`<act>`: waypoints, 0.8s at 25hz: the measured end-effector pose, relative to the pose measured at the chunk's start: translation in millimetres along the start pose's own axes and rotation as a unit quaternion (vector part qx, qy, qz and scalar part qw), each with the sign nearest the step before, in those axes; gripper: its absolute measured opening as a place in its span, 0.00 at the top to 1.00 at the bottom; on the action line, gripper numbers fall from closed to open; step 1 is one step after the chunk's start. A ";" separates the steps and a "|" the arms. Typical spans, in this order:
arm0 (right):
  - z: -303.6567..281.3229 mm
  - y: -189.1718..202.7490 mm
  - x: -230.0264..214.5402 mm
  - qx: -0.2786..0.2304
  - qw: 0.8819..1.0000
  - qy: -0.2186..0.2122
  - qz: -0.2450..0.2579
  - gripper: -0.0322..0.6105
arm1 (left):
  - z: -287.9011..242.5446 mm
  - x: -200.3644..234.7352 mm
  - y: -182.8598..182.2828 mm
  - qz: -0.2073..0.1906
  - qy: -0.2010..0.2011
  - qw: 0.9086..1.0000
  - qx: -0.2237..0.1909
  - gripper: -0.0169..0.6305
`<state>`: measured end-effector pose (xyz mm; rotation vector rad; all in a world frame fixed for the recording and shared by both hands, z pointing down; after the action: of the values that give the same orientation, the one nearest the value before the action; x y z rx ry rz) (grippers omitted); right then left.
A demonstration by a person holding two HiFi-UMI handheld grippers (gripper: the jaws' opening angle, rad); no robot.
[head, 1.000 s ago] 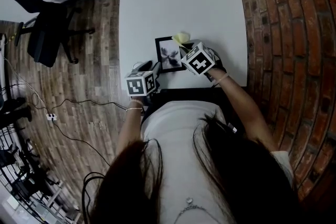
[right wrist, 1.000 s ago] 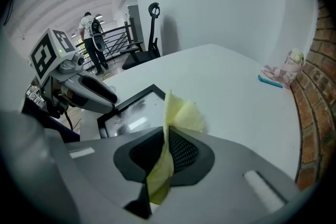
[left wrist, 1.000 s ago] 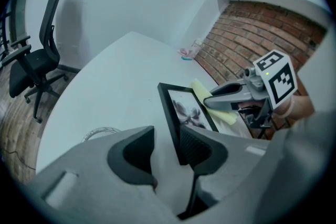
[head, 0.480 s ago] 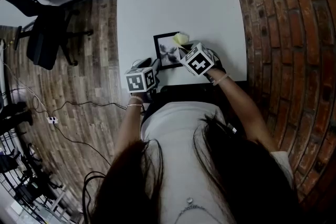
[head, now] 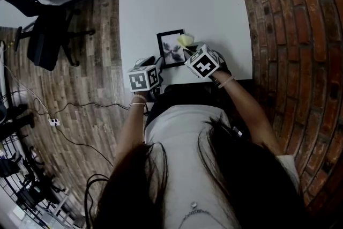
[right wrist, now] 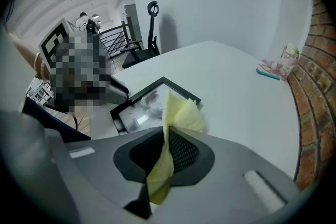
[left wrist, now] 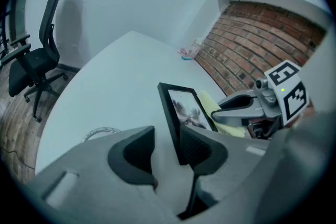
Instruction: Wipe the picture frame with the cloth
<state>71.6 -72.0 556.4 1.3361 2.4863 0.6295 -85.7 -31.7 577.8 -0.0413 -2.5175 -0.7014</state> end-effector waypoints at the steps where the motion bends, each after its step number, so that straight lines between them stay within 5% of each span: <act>1: 0.6 -0.2 1.1 0.000 1.000 0.001 -0.001 0.90 | 0.6 0.1 -0.4 0.000 0.001 1.000 0.000 0.74; 20: 8.8 14.4 21.8 0.006 1.000 0.015 -0.021 0.90 | 1.7 -0.9 -0.5 -0.003 -0.002 1.000 -0.003 0.74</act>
<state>73.7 -44.6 555.4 1.2845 2.5377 0.6317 -85.8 -31.1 575.9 -0.0357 -2.5202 -0.7116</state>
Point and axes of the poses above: the fingertips, and each gripper's own axes: z backward along the fingers, x to its left, y out of its underside, the point moved 6 cm from there along z, backward along the fingers, and after that the axes turned 4 degrees about z, right-handed, at the moved point
